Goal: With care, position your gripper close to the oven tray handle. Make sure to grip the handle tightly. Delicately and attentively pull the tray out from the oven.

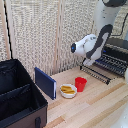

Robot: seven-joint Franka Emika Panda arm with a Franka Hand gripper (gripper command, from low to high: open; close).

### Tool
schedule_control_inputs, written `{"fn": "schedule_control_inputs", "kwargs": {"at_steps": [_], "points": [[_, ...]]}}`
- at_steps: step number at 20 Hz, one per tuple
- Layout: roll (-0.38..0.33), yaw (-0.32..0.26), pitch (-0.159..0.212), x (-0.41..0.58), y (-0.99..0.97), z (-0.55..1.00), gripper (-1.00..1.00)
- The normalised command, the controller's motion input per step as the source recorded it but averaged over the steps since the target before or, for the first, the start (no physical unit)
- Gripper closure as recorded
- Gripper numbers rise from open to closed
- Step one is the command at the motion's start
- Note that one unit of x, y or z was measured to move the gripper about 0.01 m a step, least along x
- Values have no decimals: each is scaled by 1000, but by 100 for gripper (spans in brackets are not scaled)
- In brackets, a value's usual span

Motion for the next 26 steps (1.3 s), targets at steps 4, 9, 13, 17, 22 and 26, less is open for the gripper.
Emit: {"fn": "schedule_control_inputs", "kwargs": {"at_steps": [4,9,13,17,22,26], "points": [[-41,282,31,-34,-317,0,-100],[-56,176,9,-260,-501,12,-100],[0,186,9,-159,-574,0,-100],[0,141,3,-33,-496,0,-100],[0,118,13,0,-398,0,100],[-15,46,0,0,-219,0,100]]}}
